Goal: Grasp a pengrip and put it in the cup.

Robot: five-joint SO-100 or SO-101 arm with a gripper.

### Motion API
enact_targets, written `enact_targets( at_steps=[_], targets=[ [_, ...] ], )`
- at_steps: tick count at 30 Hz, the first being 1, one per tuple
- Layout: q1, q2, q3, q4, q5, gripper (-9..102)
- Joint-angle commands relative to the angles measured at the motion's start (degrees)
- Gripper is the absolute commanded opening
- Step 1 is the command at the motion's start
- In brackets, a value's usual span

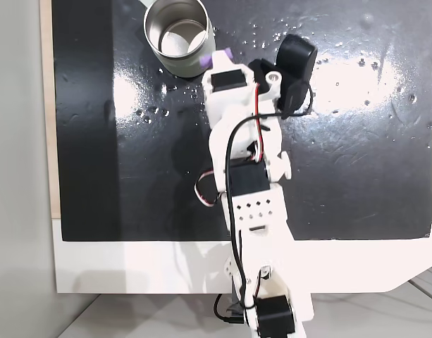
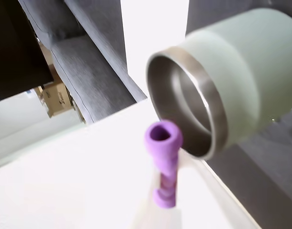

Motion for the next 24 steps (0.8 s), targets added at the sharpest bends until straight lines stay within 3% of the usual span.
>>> enact_targets(
  at_steps=[1,7,24],
  targets=[
    [-0.3,-4.4,-9.6,-2.2,1.1,0],
    [-1.2,-12.0,-15.7,-4.0,5.3,0],
    [-9.5,-24.9,-28.2,-3.1,4.6,0]
  ],
)
